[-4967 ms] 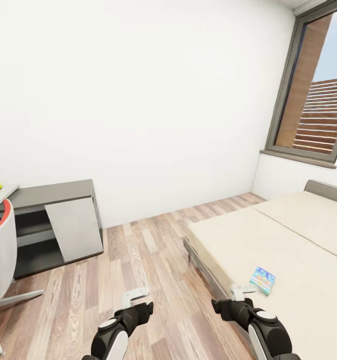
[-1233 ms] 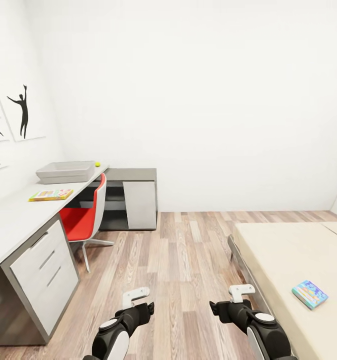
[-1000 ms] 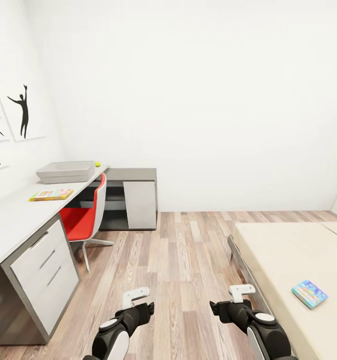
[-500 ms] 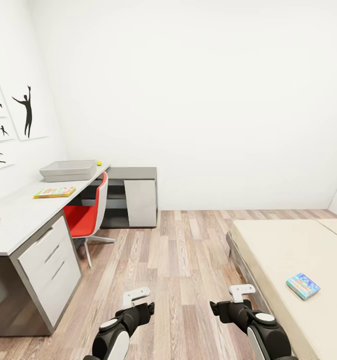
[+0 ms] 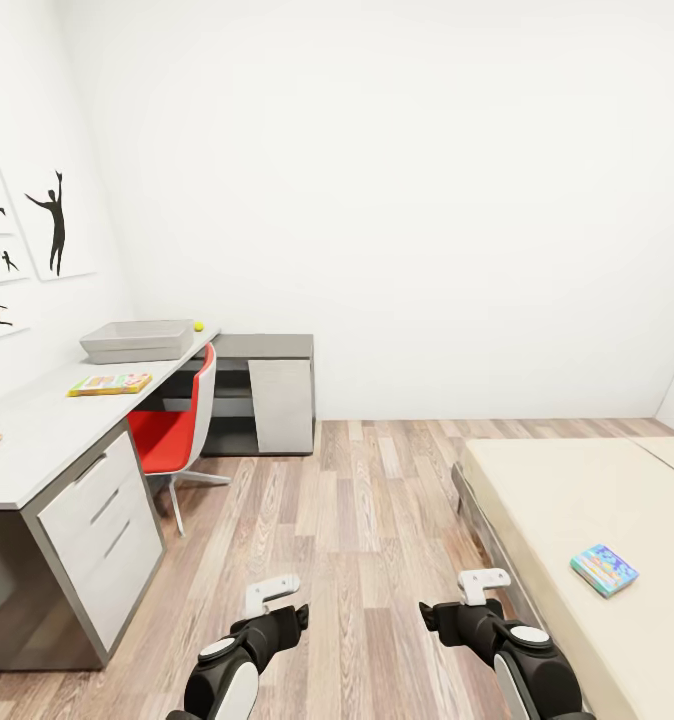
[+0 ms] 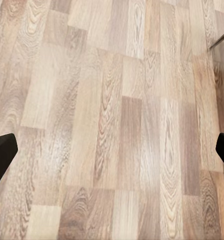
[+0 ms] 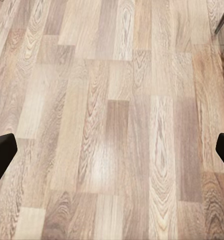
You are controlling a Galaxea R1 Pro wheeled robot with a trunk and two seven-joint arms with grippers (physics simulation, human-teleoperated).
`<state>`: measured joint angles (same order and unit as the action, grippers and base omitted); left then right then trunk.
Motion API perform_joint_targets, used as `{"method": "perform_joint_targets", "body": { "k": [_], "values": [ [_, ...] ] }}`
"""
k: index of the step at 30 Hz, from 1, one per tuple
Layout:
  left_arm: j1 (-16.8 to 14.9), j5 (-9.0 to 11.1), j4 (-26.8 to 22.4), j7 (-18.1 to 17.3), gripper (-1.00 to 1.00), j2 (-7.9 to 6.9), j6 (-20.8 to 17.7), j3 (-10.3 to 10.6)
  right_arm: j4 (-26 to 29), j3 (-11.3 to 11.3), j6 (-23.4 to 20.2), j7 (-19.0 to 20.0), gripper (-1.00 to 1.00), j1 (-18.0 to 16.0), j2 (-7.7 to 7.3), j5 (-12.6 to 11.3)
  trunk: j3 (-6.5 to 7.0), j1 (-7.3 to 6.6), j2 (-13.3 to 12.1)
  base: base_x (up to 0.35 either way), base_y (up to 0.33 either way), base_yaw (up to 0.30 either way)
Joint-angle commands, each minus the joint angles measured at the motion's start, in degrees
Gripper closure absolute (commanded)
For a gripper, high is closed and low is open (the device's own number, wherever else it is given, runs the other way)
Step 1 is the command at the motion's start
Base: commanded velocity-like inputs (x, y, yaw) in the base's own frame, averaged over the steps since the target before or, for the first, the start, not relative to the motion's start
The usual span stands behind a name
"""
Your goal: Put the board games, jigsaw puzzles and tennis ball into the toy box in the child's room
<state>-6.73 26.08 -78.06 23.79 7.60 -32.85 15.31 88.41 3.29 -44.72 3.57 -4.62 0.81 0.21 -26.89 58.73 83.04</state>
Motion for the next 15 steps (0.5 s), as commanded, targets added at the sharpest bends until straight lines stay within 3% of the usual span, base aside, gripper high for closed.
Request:
{"method": "perform_joint_targets", "body": {
  "k": [1,15],
  "values": [
    [-0.04,0.60,-0.07,0.56,-1.00,-0.01,-0.11,0.07,0.06,-0.04,-0.28,0.20,-1.00,-0.04,0.02,0.05,-0.06,0.00,0.04,-0.007,0.000,0.000],
    [-0.04,0.62,-0.07,0.56,-1.00,-0.01,-0.11,0.07,0.09,-0.04,-0.29,0.20,-1.00,-0.04,-0.02,0.05,-0.06,0.00,0.04,-0.003,0.000,0.000]
  ]
}}
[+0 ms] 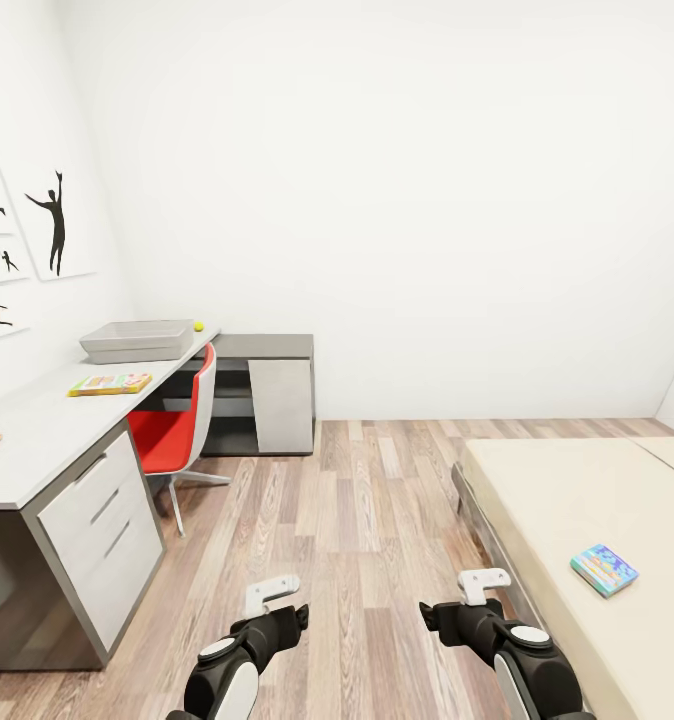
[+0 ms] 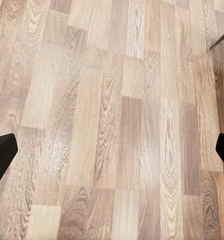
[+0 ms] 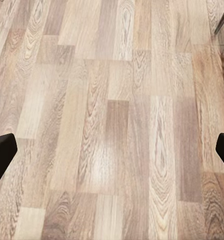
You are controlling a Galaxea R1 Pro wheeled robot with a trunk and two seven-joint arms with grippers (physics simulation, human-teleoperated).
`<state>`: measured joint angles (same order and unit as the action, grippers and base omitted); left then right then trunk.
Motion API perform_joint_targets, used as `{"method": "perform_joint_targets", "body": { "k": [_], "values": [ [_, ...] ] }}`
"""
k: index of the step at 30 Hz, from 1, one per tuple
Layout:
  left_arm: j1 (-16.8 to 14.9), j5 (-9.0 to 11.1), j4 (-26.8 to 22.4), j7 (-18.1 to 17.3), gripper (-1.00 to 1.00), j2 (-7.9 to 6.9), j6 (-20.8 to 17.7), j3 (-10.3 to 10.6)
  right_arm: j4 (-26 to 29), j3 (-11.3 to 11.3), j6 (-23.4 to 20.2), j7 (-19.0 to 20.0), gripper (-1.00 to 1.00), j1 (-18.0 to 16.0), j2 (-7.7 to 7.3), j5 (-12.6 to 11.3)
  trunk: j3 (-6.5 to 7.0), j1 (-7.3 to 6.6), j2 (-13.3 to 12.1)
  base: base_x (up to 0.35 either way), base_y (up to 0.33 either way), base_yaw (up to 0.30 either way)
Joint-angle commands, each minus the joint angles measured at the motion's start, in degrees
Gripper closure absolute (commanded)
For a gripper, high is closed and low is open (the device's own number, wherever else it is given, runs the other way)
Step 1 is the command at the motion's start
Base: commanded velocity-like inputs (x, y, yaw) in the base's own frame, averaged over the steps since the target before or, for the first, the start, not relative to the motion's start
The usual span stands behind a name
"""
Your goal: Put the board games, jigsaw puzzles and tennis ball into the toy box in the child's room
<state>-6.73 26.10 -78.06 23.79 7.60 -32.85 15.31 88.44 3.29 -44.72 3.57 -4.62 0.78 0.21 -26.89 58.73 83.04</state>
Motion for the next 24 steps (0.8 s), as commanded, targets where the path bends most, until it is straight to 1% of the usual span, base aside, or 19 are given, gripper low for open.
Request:
{"method": "perform_joint_targets", "body": {
  "k": [1,10,18,24],
  "values": [
    [-0.04,0.60,-0.07,0.56,-1.00,-0.02,-0.11,0.07,0.07,-0.04,-0.28,0.21,-1.00,-0.04,0.02,0.05,-0.06,0.00,0.04,0.000,0.000,0.000],
    [-0.04,0.61,-0.07,0.56,-1.00,-0.03,-0.11,0.07,0.07,-0.04,-0.28,0.21,-1.00,-0.04,0.01,0.05,-0.06,0.00,0.04,0.000,0.000,0.002],
    [-0.04,0.57,-0.07,0.56,-1.00,-0.03,-0.11,0.07,0.09,-0.02,-0.28,0.21,-1.00,-0.04,0.01,0.05,-0.06,0.00,0.04,0.000,0.000,0.094],
    [-0.04,0.60,-0.07,0.56,-1.00,-0.04,-0.11,0.07,0.13,0.31,-0.28,0.21,-1.00,-0.04,0.01,0.05,-0.06,0.00,0.04,0.000,0.000,0.051]
  ]
}}
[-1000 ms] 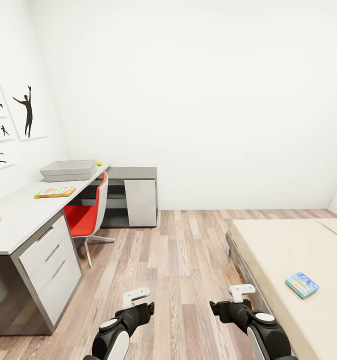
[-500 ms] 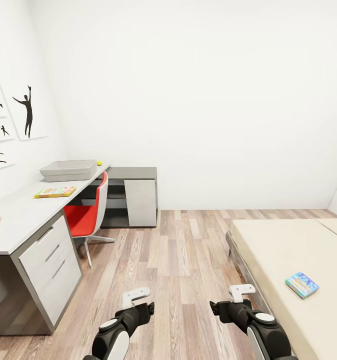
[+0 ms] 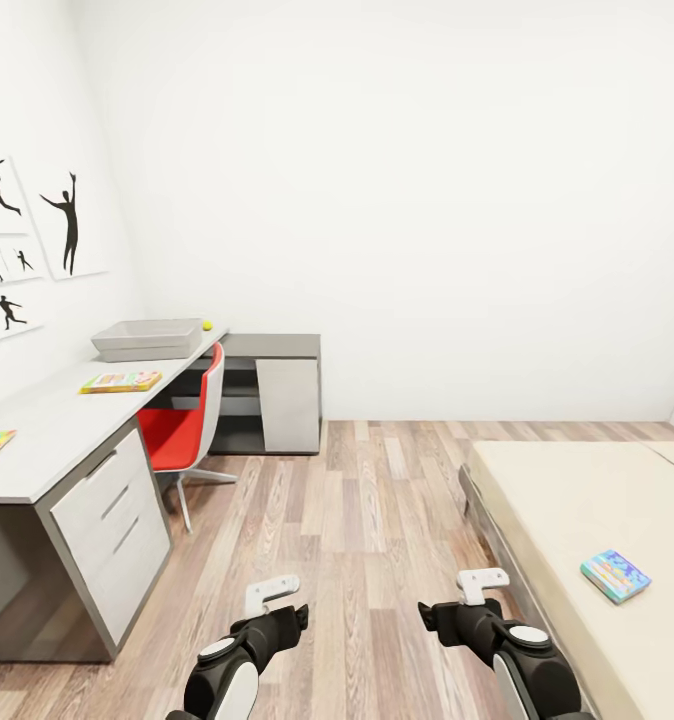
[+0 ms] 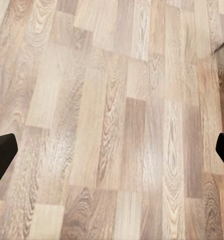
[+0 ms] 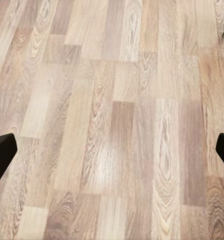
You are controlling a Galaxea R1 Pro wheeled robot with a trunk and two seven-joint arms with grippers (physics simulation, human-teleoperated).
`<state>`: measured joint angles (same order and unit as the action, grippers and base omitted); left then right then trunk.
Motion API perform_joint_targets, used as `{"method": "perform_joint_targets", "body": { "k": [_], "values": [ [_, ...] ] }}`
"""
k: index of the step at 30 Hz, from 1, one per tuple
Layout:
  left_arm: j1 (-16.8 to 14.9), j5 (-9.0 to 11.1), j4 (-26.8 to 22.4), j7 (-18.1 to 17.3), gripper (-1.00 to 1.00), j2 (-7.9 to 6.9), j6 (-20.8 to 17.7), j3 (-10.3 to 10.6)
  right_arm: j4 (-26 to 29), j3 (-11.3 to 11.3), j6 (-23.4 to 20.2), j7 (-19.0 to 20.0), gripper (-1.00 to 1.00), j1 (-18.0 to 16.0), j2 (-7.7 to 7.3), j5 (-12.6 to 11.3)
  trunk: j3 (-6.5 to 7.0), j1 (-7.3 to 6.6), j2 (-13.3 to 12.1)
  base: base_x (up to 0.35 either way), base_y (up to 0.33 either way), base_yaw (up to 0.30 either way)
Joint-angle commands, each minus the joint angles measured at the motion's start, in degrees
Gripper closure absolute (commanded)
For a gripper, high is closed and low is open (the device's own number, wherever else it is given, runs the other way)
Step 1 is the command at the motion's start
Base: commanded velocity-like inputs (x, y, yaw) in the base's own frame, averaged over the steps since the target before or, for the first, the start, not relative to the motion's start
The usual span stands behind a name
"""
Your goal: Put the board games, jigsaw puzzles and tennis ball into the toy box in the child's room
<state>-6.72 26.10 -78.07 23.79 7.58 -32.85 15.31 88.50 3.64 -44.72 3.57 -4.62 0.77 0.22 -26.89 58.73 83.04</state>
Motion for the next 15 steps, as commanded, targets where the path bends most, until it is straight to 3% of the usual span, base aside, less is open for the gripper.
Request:
{"method": "perform_joint_targets", "body": {
  "k": [1,15],
  "values": [
    [-0.04,0.60,-0.07,0.56,-1.00,-0.01,-0.11,0.07,0.07,0.03,-0.28,0.21,-1.00,-0.04,0.02,0.05,-0.06,0.00,0.04,0.000,0.000,0.030],
    [-0.04,0.61,-0.07,0.56,-1.00,-0.01,-0.11,0.07,0.09,0.34,-0.28,0.21,-1.00,-0.04,0.02,0.05,-0.06,0.00,0.04,0.000,0.000,0.013]
  ]
}}
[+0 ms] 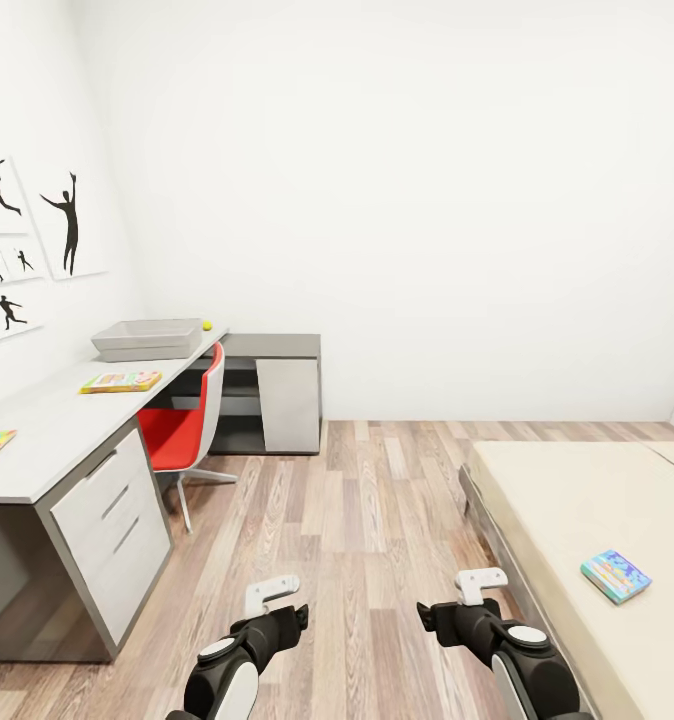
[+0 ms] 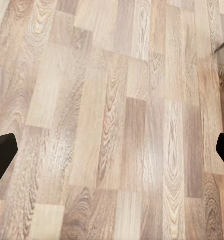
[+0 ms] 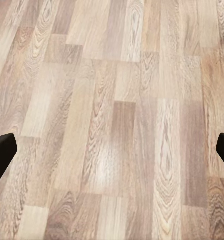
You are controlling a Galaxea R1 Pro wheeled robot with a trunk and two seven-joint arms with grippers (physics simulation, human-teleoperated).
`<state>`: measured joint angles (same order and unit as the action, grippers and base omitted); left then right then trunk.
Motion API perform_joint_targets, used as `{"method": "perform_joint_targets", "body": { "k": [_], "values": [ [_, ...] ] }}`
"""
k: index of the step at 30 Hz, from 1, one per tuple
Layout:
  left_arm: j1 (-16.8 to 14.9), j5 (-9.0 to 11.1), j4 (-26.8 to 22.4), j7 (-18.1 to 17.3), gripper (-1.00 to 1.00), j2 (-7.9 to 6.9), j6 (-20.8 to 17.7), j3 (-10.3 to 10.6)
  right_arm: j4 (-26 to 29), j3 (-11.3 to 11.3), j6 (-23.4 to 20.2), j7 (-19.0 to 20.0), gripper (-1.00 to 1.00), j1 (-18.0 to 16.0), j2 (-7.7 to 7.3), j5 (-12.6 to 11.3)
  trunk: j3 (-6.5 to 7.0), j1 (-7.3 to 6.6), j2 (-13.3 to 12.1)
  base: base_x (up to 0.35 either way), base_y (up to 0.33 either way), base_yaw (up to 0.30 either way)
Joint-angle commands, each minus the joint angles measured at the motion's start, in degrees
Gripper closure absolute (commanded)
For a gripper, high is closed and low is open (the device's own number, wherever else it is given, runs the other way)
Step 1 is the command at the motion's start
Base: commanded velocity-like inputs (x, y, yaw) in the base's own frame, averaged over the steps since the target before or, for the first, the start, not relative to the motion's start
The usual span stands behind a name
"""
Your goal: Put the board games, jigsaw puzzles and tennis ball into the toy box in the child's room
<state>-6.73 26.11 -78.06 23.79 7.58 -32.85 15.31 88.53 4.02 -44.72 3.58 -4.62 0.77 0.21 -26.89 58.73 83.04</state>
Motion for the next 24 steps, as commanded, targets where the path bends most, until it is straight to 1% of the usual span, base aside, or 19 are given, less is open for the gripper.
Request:
{"method": "perform_joint_targets", "body": {
  "k": [1,24],
  "values": [
    [-0.04,0.61,-0.07,0.56,-1.00,-0.01,-0.11,0.07,0.07,-0.03,-0.28,0.20,-1.00,-0.04,0.02,0.05,-0.06,0.00,0.04,0.000,0.000,0.004],
    [-0.04,0.61,-0.07,0.56,-1.00,-0.02,-0.11,0.07,0.00,-0.38,-0.29,0.20,-1.00,-0.04,-0.16,0.05,-0.06,0.00,0.04,0.000,0.000,0.001]
  ]
}}
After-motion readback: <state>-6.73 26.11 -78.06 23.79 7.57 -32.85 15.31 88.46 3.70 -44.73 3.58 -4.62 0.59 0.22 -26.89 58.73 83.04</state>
